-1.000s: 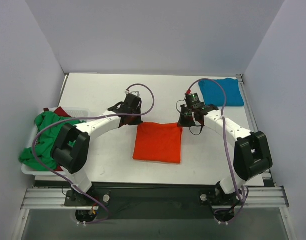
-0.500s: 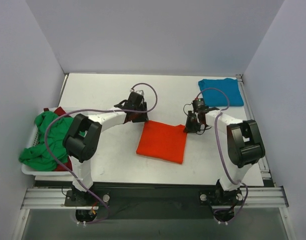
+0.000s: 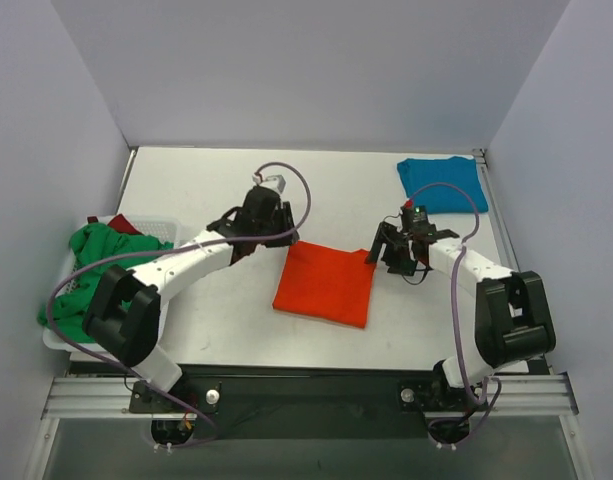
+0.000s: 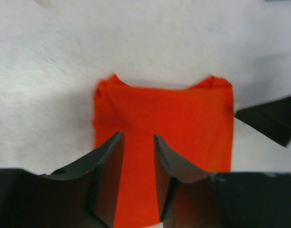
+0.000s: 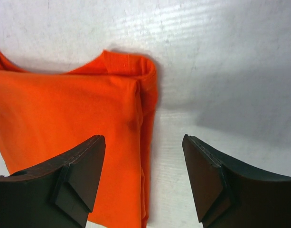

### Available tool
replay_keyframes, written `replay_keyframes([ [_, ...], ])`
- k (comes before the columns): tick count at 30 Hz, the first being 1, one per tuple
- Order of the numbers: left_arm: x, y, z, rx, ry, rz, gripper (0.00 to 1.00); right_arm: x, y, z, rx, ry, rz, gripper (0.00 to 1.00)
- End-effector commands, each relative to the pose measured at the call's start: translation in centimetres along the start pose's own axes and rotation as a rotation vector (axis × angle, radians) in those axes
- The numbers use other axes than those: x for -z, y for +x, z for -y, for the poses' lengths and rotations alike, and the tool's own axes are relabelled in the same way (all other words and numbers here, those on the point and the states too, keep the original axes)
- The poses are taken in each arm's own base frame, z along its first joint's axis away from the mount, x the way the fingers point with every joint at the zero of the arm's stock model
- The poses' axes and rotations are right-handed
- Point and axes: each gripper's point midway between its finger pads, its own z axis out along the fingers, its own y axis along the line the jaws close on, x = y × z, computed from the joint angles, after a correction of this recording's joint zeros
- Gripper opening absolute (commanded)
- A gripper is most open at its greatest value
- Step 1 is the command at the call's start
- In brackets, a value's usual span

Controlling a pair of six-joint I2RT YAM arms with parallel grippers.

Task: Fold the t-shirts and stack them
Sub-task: Smooth out wrinkles on the folded tshirt

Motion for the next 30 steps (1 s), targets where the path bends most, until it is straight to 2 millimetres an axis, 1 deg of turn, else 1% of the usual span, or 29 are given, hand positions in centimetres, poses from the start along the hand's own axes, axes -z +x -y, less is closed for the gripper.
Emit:
replay_keyframes([
  [1,0.6,5.3,3.3,-0.003,0.109,-0.101,0.38,0.5,1.3,-0.6,-0.049,-0.071,0.006,0.67],
  [2,0.4,6.4,3.6,0.011,0.124,-0.117,0.35,0.6,1.4,-0.8,-0.066,-0.084,0.017,0.67],
  [3,0.4,7.6,4.7,-0.001,0.157,-0.138,0.33,0.3,1.8,-0.4,-0.075,-0.086,0.023,0.68],
  [4,0.4,8.1,5.5,-0.005,0.187,-0.146,0.33,0.2,2.1,-0.4,-0.081,-0.091,0.023,0.68],
  [5,0.1,9.1,5.8,-0.003,0.187,-0.165,0.33,0.1,2.0,-0.5,-0.086,-0.102,0.035,0.68],
  [6,0.2,10.1,6.9,-0.02,0.214,-0.181,0.32,-0.1,1.9,-0.5,-0.096,-0.109,0.046,0.68],
  [7,0.2,10.5,7.7,-0.025,0.244,-0.189,0.32,-0.4,2.5,-0.2,-0.105,-0.105,0.038,0.67],
  [8,-0.1,11.4,8.1,-0.021,0.251,-0.207,0.32,-0.7,2.9,-0.2,-0.108,-0.107,0.031,0.67],
  [9,-0.2,11.8,8.5,-0.02,0.265,-0.213,0.31,-0.9,2.9,-0.3,-0.118,-0.115,0.035,0.67],
  [10,-0.1,12.6,9.2,-0.027,0.283,-0.225,0.31,-1.1,3.5,0.0,-0.122,-0.112,0.025,0.66],
  [11,-0.6,12.8,9.7,-0.021,0.297,-0.222,0.31,-1.3,3.7,0.0,-0.125,-0.115,0.023,0.66],
  [12,-0.8,13.1,10.1,-0.024,0.305,-0.227,0.31,-1.5,3.8,-0.2,-0.123,-0.123,0.031,0.65],
  [13,-0.8,13.5,10.4,-0.027,0.311,-0.237,0.3,-1.7,4.2,0.0,-0.126,-0.114,0.024,0.65],
  [14,-1.3,14.1,10.4,-0.026,0.305,-0.253,0.3,-1.8,4.5,0.0,-0.125,-0.11,0.021,0.64],
  [16,-1.4,14.6,10.8,-0.031,0.306,-0.259,0.3,-2.0,4.9,-0.1,-0.117,-0.103,0.023,0.63],
  [17,-1.8,14.9,10.6,-0.034,0.293,-0.267,0.3,-2.0,5.3,0.0,-0.116,-0.096,0.019,0.62],
  [18,-2.0,14.8,10.6,-0.034,0.282,-0.263,0.3,-2.0,5.5,0.1,-0.113,-0.088,0.02,0.62],
  [19,-2.4,15.5,10.2,-0.036,0.263,-0.282,0.29,-2.1,5.7,0.0,-0.11,-0.081,0.025,0.62],
  [23,-3.1,16.4,9.7,-0.031,0.243,-0.301,0.28,-2.0,6.8,0.8,-0.103,-0.043,0.029,0.62],
  [26,-3.2,16.8,9.8,-0.032,0.245,-0.308,0.28,-2.4,7.0,1.3,-0.099,-0.02,0.03,0.59],
  [29,-3.1,16.9,9.7,-0.029,0.24,-0.309,0.28,-3.1,6.7,1.5,-0.089,-0.005,0.03,0.59],
  [30,-3.1,16.9,9.8,-0.03,0.241,-0.31,0.28,-3.3,6.2,1.2,-0.084,-0.006,0.034,0.58],
])
